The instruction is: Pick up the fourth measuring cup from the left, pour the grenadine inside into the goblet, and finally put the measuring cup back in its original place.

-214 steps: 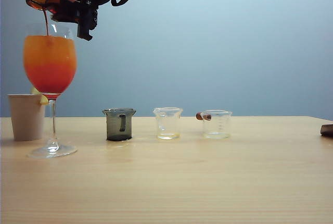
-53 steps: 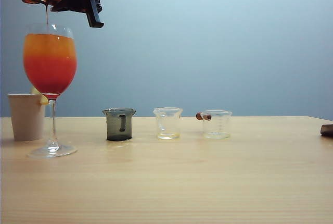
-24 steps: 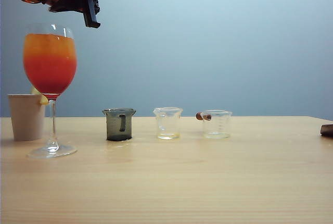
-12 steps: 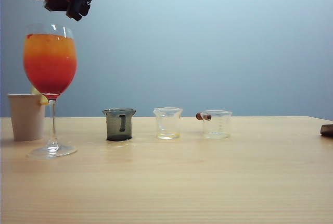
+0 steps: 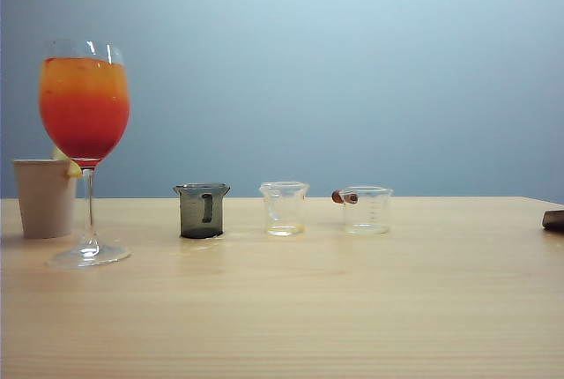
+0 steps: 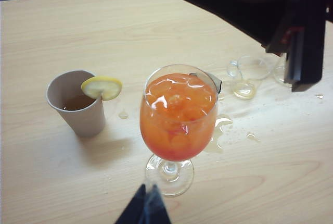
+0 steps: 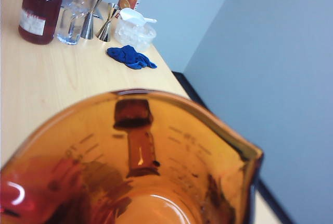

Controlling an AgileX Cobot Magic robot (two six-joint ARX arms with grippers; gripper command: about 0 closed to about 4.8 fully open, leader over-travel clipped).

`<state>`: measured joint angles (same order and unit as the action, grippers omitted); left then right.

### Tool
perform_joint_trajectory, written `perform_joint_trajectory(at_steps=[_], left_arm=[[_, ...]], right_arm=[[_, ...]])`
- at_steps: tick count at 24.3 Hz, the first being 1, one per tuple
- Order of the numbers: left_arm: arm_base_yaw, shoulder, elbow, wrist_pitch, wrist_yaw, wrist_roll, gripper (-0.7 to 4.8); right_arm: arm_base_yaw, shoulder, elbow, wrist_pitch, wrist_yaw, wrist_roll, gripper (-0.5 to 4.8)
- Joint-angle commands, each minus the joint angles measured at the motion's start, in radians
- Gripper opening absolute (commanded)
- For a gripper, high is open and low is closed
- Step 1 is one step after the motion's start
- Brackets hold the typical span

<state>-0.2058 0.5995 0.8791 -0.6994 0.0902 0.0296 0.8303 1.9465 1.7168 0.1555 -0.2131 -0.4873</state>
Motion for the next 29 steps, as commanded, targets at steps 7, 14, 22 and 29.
perform_joint_trajectory(at_steps=[7,14,22,29], left_arm=[[-0.002,-0.002,0.005,0.055,0.045,-0.032,-0.05],[-0.002,-0.002,0.034,0.066,0.055,-0.056,-0.05],[-0.093,0.05,0.123,0.096,0.06,-0.114,-0.05],[-0.402,0.174,0.13,0.206,-0.054,-0.117,-0.05]], right_arm=[[-0.097,-0.094,0.004,-0.037,-0.15,0.37,0.62],[-0.211,-0.245,-0.151,-0.072,-0.148,0.395,0.48],[-0.317,-0.54,-0.625,0.111,0.049,0.463,0.49],[-0.378,-0.793,-0.926,0.112,0.381,0.46,0.49]])
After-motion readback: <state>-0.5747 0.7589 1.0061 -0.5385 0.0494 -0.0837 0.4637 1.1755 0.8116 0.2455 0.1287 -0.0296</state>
